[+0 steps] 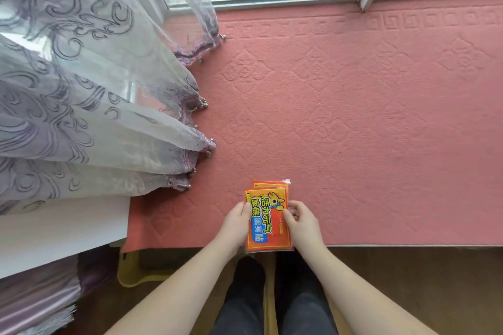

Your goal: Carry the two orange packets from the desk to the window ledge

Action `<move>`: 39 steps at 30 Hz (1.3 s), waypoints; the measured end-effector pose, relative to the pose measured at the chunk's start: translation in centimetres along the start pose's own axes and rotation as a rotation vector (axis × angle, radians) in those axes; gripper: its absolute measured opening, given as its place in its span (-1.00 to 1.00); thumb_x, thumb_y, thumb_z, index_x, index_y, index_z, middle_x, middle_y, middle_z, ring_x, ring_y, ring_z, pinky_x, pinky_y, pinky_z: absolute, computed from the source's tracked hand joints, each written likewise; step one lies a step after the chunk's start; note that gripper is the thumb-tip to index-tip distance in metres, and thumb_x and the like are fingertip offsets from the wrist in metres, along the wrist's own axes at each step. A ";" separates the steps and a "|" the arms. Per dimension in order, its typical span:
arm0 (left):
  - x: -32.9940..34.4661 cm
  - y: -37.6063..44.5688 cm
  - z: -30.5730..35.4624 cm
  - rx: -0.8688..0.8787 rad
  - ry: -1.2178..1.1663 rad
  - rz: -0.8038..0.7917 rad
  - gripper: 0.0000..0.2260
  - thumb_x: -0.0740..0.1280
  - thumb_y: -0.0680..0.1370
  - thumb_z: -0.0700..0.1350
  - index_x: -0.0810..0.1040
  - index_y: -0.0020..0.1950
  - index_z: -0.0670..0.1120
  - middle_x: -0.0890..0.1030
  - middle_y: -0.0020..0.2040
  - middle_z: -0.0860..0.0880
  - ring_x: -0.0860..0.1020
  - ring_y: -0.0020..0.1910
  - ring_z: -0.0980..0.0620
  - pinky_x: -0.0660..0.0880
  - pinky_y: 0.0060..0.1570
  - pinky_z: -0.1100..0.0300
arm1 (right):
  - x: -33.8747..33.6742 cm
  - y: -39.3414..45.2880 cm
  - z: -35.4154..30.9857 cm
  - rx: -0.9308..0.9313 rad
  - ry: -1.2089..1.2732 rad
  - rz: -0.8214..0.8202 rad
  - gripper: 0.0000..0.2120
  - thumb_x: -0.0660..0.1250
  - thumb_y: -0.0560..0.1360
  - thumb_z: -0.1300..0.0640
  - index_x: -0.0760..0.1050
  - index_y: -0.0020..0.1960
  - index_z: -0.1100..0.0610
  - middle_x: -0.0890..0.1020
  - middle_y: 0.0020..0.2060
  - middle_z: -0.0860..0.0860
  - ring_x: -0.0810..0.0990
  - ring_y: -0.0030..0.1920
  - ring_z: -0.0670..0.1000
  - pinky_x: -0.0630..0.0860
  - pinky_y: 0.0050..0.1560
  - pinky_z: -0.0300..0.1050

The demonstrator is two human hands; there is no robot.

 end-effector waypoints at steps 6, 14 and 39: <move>-1.3 3.3 1.2 0.077 0.202 0.258 -0.85 0.24 0.63 -0.11 0.56 0.15 -0.06 0.65 -0.09 0.05 0.63 -0.19 0.15 0.52 -0.31 0.26 | 0.4 2.4 2.2 0.101 0.035 0.072 -0.86 0.34 0.56 0.02 0.52 0.10 0.00 0.69 -0.16 -0.14 0.68 -0.16 -0.14 0.59 -0.20 -0.18; -1.2 5.4 1.9 0.139 0.374 0.350 -0.96 0.37 0.56 -0.09 0.55 -0.03 -0.03 0.59 -0.20 0.08 0.55 -0.27 0.17 0.38 -0.37 0.28 | -0.2 4.5 2.7 0.126 -0.034 0.196 -0.85 0.36 0.54 0.08 0.59 0.09 0.06 0.68 -0.08 -0.05 0.66 -0.03 -0.01 0.63 0.03 0.07; 0.1 5.2 1.2 0.113 0.326 0.333 -0.66 0.30 0.56 -0.17 0.48 0.34 -0.19 0.51 0.26 -0.19 0.56 0.16 -0.11 0.43 0.20 0.10 | 2.1 4.8 0.7 0.114 -0.153 0.091 -0.49 0.29 0.54 0.08 0.33 0.46 0.17 0.40 0.34 0.22 0.35 0.38 0.22 0.26 0.43 0.10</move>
Point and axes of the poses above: each hand's wrist, its own y-axis towards the middle knuckle, its own x-axis out of the palm, z = x × y, the point moved 9 cm from there along y, towards the middle knuckle
